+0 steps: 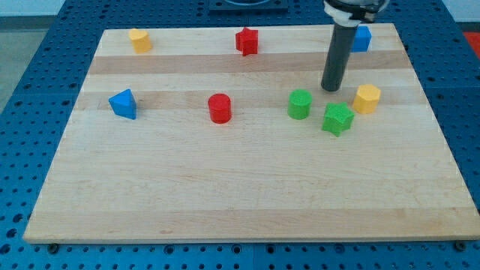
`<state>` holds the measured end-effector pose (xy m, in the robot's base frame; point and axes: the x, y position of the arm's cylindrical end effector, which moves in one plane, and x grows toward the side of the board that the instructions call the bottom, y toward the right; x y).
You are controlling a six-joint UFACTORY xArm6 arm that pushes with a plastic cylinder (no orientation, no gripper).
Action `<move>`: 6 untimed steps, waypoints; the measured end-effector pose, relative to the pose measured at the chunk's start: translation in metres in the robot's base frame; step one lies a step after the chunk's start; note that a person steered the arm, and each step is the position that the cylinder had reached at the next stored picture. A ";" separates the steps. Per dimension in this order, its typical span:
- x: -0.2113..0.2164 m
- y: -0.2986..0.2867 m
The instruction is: Move the yellow hexagon slightly towards right
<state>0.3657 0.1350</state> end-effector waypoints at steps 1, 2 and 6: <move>0.013 -0.002; 0.027 -0.003; 0.036 0.016</move>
<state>0.4013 0.1509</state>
